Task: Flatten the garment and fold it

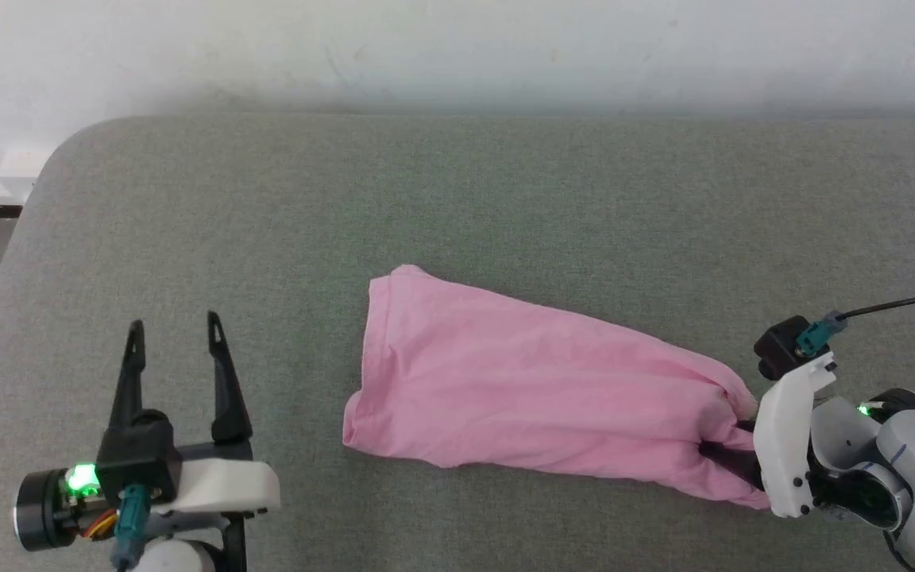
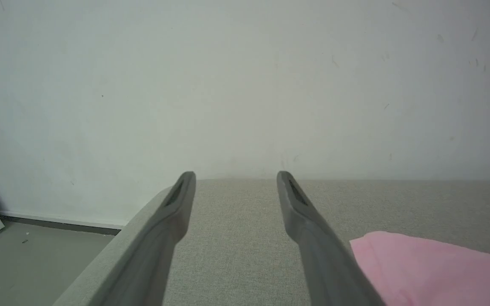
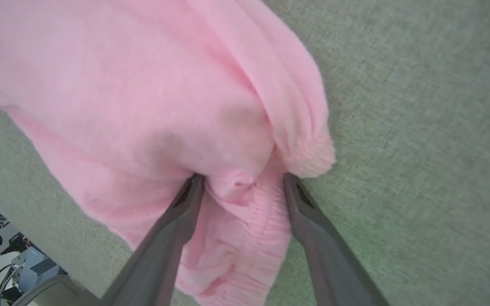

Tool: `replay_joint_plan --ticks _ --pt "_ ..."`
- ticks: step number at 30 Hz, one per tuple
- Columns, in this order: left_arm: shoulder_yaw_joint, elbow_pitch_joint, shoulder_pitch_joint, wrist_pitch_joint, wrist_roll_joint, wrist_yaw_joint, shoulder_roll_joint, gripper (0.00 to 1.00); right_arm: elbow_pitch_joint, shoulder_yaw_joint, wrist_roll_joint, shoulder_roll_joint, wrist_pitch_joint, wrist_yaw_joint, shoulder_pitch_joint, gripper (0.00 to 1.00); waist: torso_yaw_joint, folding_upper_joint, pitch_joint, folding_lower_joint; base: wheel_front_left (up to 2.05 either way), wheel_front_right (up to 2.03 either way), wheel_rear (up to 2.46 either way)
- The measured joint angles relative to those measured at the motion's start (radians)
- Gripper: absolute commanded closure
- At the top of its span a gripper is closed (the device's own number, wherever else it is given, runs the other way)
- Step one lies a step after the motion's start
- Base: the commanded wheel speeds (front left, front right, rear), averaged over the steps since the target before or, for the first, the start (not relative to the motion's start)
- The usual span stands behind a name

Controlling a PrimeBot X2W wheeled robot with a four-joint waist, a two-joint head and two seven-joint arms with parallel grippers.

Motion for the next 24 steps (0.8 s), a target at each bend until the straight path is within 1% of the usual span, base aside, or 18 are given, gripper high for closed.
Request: replay_joint_plan --ticks 2,5,6,7,8,12,15,18,24 --pt "0.020 0.005 0.013 0.000 0.034 -0.036 -0.026 0.00 0.019 0.003 -0.005 0.010 0.000 0.000 0.000 0.00 0.007 0.0000 0.005 0.0000 0.00 0.00 0.00" --pt "0.048 0.006 0.017 0.000 0.079 -0.077 -0.061 0.00 0.030 0.013 -0.013 0.011 -0.001 0.000 -0.001 0.00 0.015 0.0000 0.006 -0.0001 0.00 0.00 0.00" --pt "0.053 0.006 0.021 0.000 0.094 -0.091 -0.067 0.00 0.029 0.019 -0.014 0.010 -0.002 -0.001 -0.003 0.55 0.016 0.0000 0.004 -0.0001 0.00 0.00 0.00" --pt "0.060 0.007 0.026 0.000 0.107 -0.100 -0.073 0.00 0.028 0.027 -0.021 0.009 -0.006 -0.002 -0.006 0.98 0.015 0.0000 0.002 0.0000 0.00 0.00 0.00" --pt "0.068 0.008 0.031 0.000 0.119 -0.109 -0.080 0.00 0.026 0.034 -0.029 0.008 -0.011 -0.003 -0.009 1.00 0.014 0.0000 -0.001 0.0000 0.00 0.00 0.00" --pt "0.099 0.007 0.038 0.000 0.149 -0.138 -0.101 0.00 0.016 0.060 -0.066 0.001 -0.052 -0.003 -0.025 1.00 0.004 0.0000 -0.013 0.0003 0.00 0.00 0.00" --pt "0.111 0.003 0.055 0.000 0.165 -0.157 -0.112 0.00 -0.010 0.063 -0.072 -0.021 -0.074 -0.001 -0.027 1.00 -0.004 0.0000 -0.024 0.0003 0.00 0.00 0.00" --pt "0.125 0.003 0.064 0.000 0.181 -0.169 -0.116 0.00 -0.032 0.051 -0.074 -0.066 -0.082 0.000 -0.043 1.00 -0.011 0.0000 -0.034 0.0002 0.00 0.00 0.00" --pt "0.135 0.007 0.067 0.000 0.197 -0.197 -0.128 0.00 -0.027 -0.017 -0.075 -0.192 -0.053 0.000 -0.063 1.00 -0.017 0.0000 -0.047 0.0002 0.00 0.00 0.00"
